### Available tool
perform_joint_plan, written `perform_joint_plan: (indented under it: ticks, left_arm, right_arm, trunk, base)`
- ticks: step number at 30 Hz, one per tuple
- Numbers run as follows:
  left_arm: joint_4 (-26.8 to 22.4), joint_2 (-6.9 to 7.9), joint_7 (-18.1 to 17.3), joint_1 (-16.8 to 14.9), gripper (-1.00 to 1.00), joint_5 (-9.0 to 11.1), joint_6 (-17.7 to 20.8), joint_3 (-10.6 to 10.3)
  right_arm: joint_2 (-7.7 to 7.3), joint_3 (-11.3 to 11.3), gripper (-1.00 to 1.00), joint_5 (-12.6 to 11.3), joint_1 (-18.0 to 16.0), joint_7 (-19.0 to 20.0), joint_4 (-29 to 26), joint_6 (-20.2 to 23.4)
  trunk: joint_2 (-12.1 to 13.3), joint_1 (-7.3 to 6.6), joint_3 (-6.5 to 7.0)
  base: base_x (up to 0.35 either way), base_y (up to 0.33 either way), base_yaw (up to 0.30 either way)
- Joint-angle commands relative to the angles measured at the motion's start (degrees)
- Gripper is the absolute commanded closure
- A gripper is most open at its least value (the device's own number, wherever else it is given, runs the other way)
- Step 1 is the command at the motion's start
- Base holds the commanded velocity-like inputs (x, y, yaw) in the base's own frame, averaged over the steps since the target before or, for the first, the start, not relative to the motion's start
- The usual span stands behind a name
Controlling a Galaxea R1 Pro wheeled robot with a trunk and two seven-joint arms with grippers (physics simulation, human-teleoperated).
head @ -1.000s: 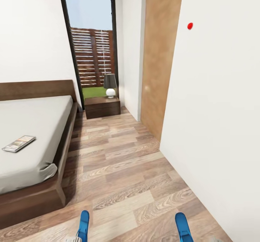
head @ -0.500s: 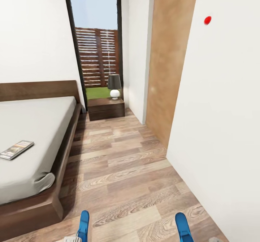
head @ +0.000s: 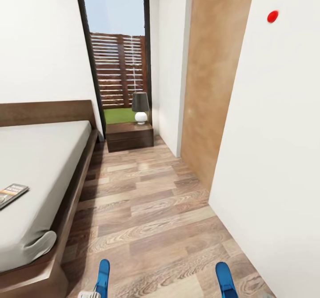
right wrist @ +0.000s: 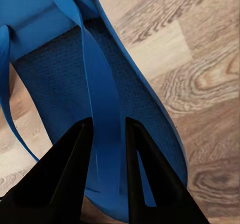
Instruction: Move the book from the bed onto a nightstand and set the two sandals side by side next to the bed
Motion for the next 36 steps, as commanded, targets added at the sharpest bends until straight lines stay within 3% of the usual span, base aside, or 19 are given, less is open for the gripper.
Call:
perform_joint_plan:
  ticks: [1, 20, 36]
  left_arm:
    - [0.1, 0.03, -0.2, 0.0, 1.00, 0.3, -0.4, -0.4]
    - [0.1, 0.03, -0.2, 0.0, 1.00, 0.3, -0.4, -0.4]
    - [0.1, 0.03, -0.2, -0.1, 1.00, 0.3, -0.4, -0.4]
  right_arm:
    - [0.00, 0.1, 1.00, -0.4, -0.1, 0.4, 0.2, 0.0]
    - [0.00, 0.1, 1.00, -0.4, -0.1, 0.7, 0.2, 0.0]
    - [0.00, 0.1, 1.00, -0.4, -0.1, 0.5, 0.2, 0.0]
  trunk:
    - [0.0, 0.02, -0.06]
    - [0.0, 0.02, -0.06]
    - [0.0, 0.02, -0.06]
  base:
    - [0.325, 0.000, 0.000]
    - [0.325, 0.000, 0.000]
    - [0.325, 0.000, 0.114]
